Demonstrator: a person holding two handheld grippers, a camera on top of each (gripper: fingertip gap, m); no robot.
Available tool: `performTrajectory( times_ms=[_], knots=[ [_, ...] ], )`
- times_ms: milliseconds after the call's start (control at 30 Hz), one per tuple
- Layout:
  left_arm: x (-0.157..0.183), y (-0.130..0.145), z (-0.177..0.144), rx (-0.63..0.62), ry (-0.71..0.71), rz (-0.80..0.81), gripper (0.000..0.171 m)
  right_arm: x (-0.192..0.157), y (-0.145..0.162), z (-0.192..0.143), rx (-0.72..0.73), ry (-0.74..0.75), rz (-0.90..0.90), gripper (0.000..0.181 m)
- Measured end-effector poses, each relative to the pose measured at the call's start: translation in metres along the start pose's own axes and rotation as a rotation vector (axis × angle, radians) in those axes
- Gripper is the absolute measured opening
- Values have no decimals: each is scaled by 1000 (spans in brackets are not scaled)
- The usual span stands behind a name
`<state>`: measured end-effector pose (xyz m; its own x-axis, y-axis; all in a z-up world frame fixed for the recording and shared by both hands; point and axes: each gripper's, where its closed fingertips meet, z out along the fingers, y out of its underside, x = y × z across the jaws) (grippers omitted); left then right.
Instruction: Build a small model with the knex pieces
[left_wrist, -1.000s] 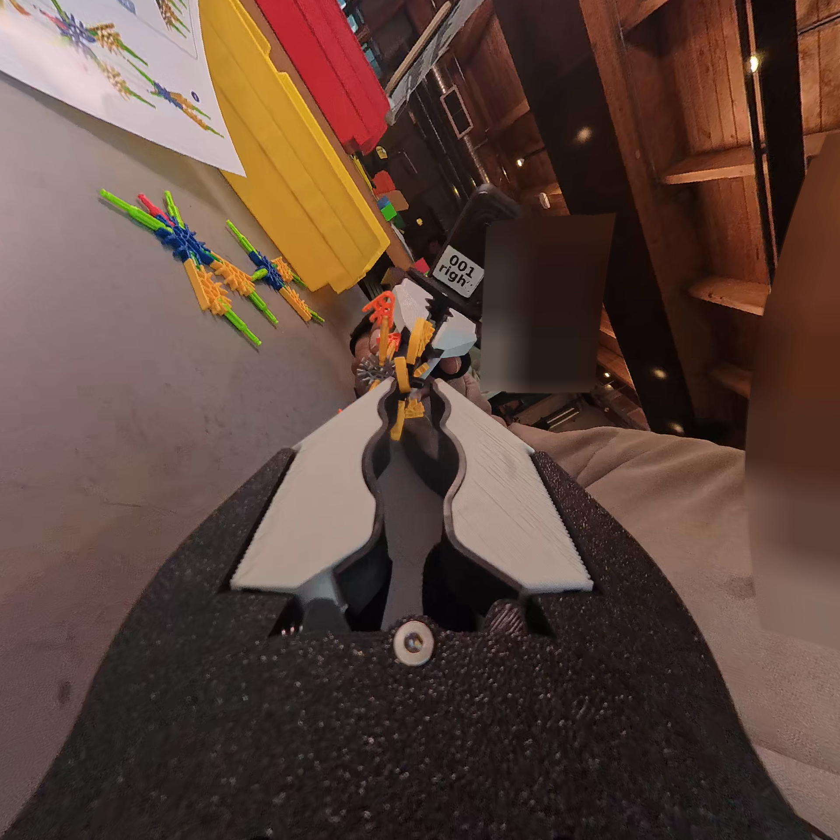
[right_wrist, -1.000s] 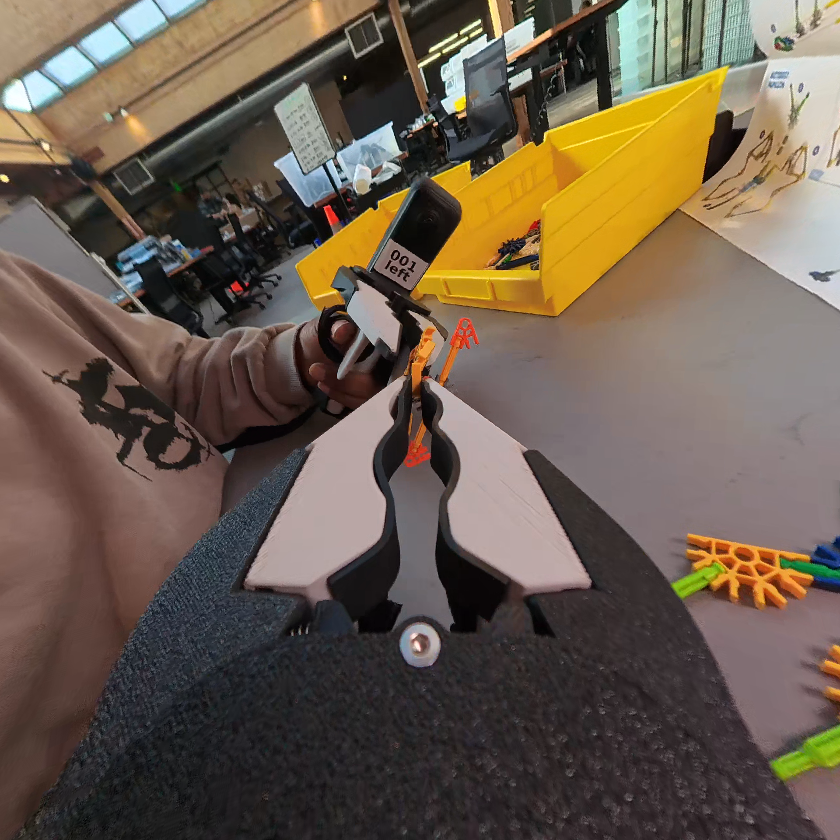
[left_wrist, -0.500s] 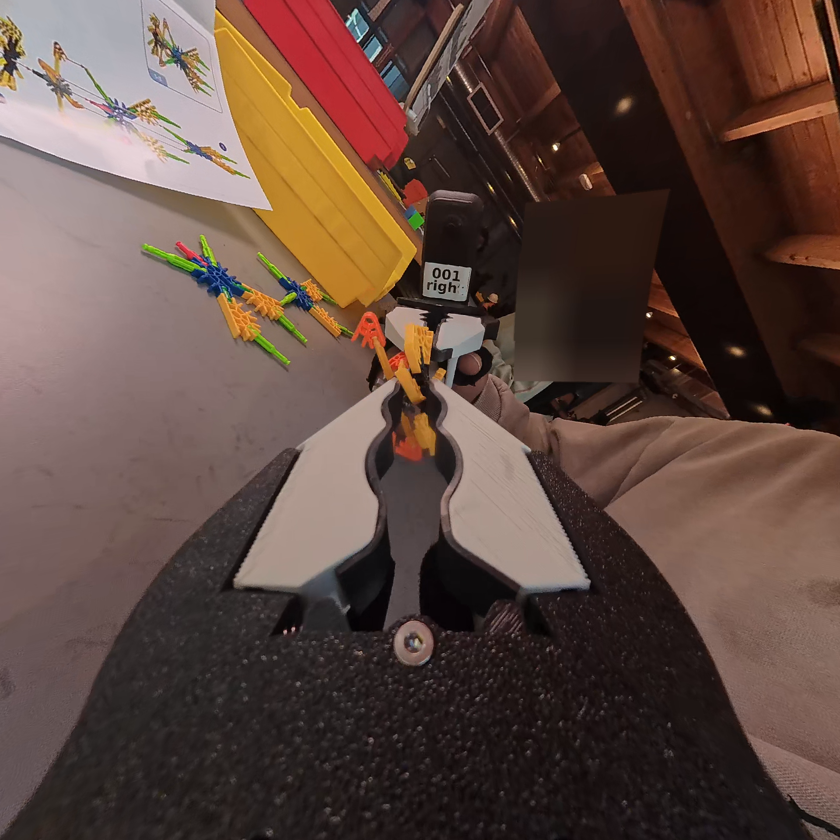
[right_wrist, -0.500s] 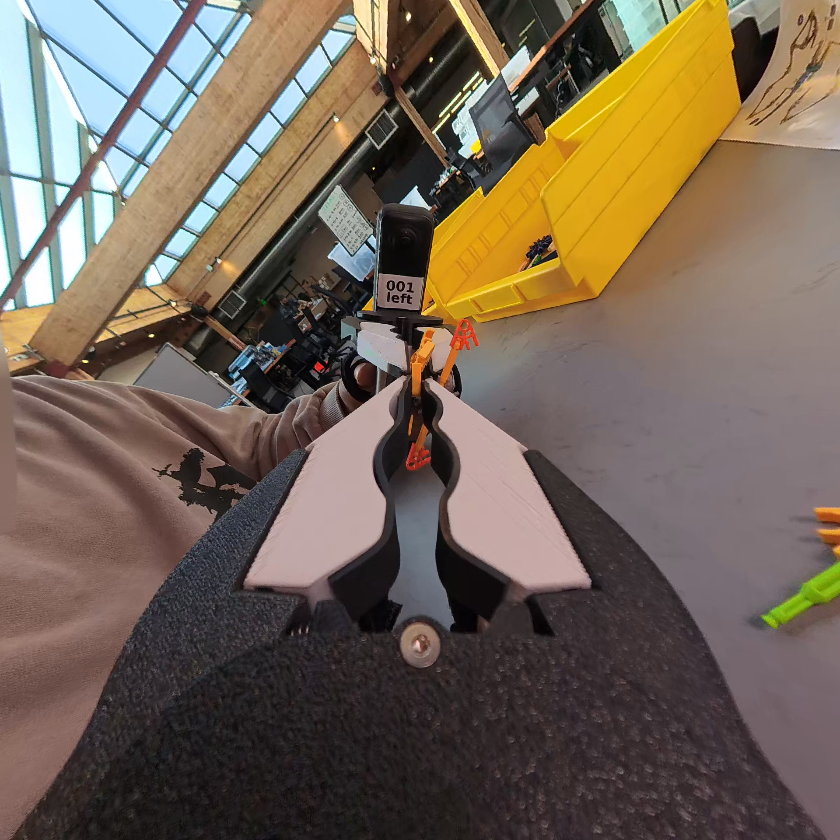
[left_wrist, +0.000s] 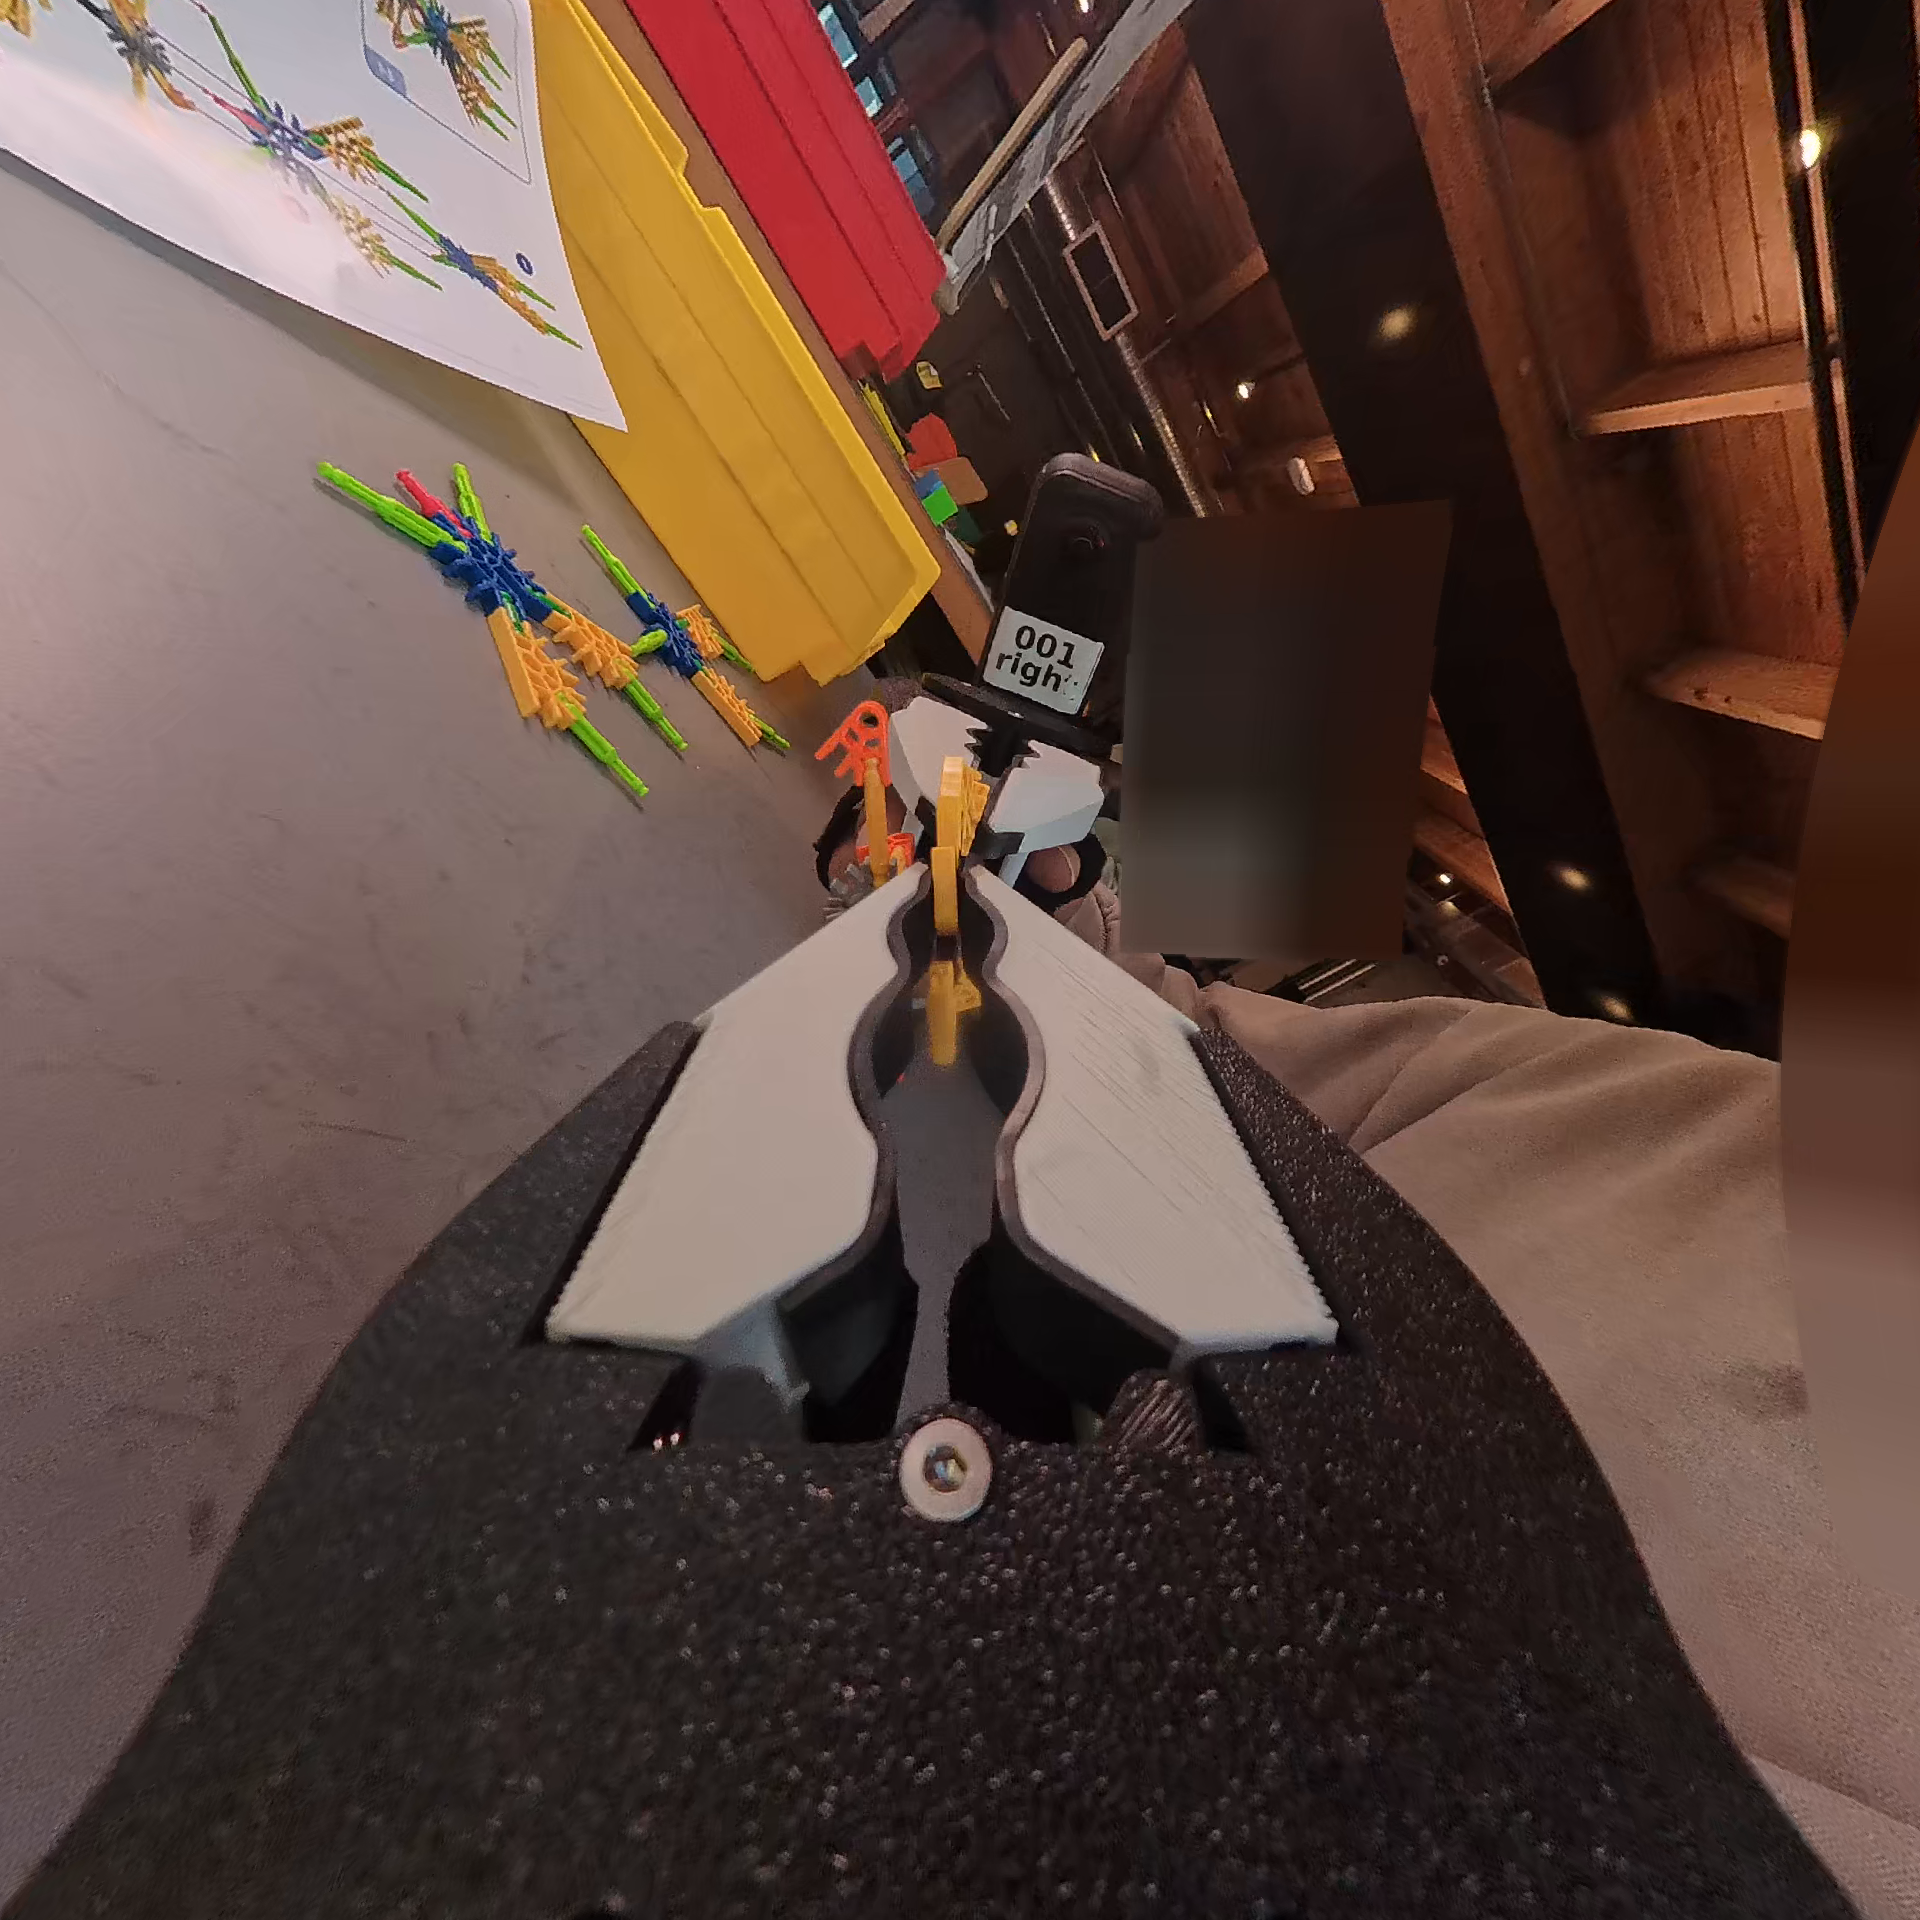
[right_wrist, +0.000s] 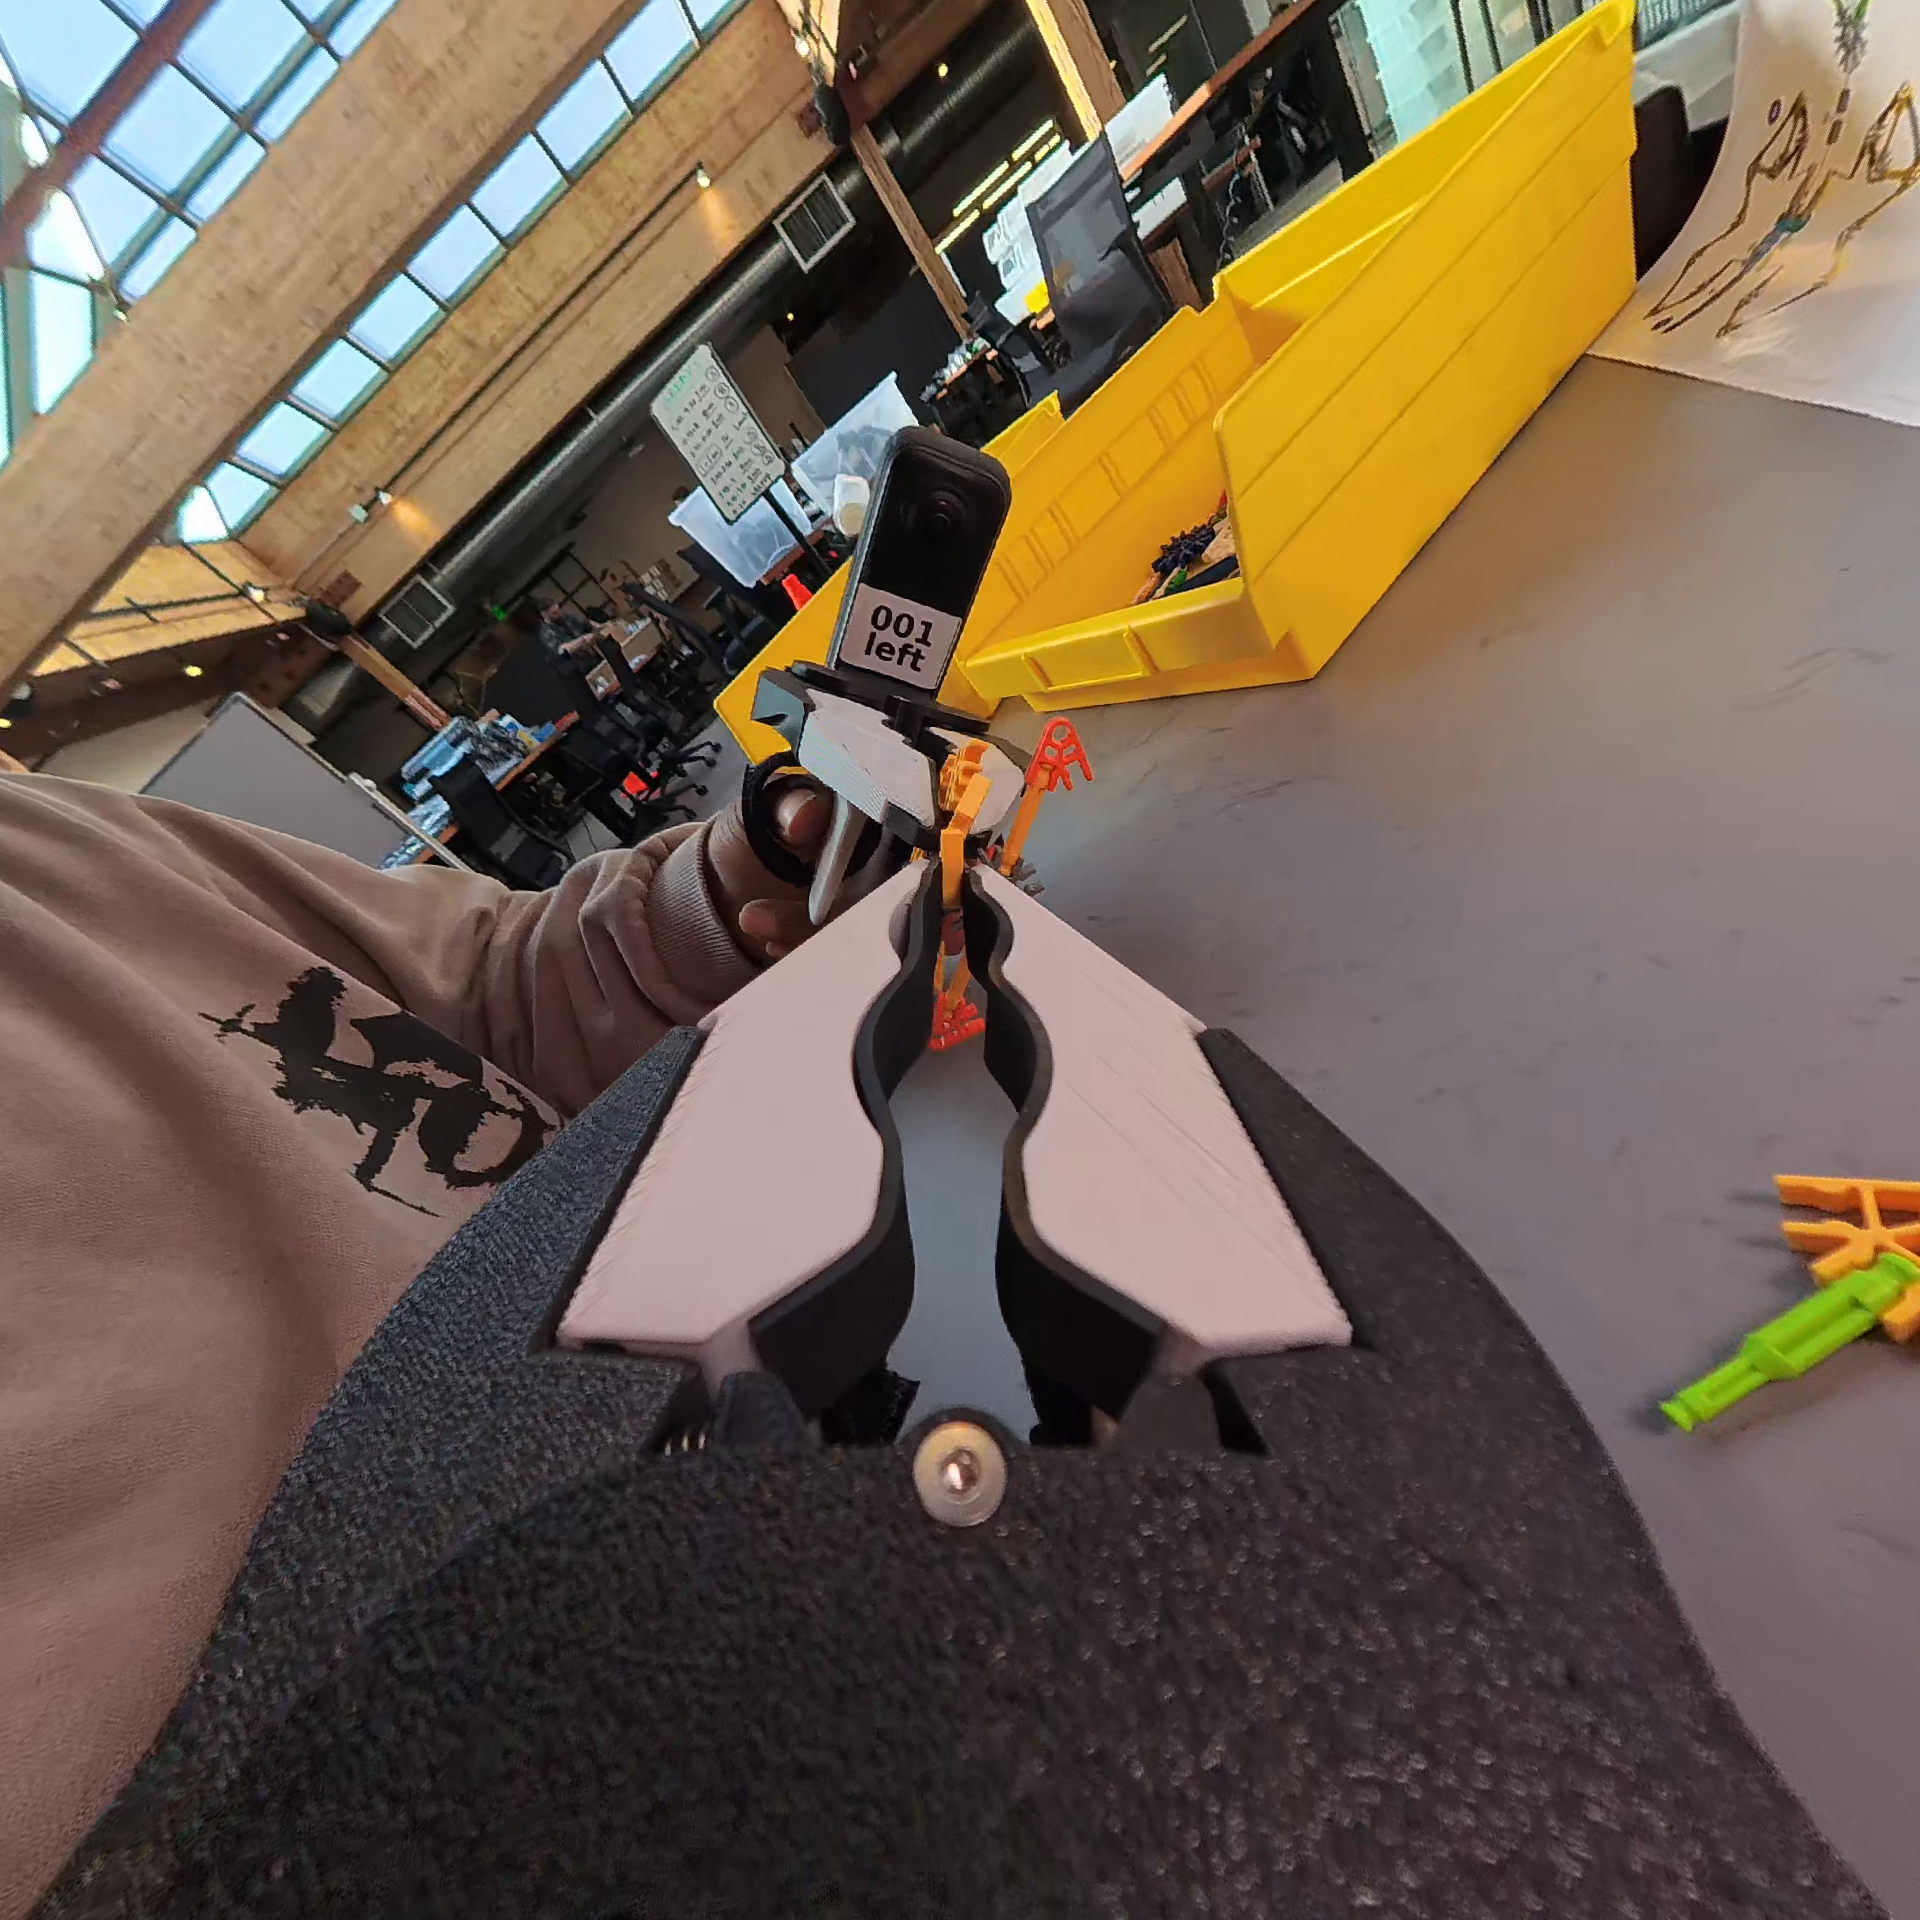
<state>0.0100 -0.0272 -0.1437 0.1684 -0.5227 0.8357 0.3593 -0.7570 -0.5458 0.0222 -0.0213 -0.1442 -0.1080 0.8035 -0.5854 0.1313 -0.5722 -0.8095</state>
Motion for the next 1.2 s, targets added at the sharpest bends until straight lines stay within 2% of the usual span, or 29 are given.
performTrajectory(
  times_ms=[233,467,600,1067,1200],
  knots=[
    [2,0,-1,14,38,-112,2,-3,-2,0,-28,34,-151,2],
    [5,2,0,10,60,-160,2,-7,-1,-2,-90,116,-473,3],
    [7,2,1,9,72,-177,2,-9,-1,-3,-92,125,-556,3],
    [10,1,1,12,85,-161,2,-10,-3,-4,-55,-3,-192,3],
    [18,-3,2,25,91,-48,2,-14,-10,-5,-14,-41,-112,1]
  ],
)
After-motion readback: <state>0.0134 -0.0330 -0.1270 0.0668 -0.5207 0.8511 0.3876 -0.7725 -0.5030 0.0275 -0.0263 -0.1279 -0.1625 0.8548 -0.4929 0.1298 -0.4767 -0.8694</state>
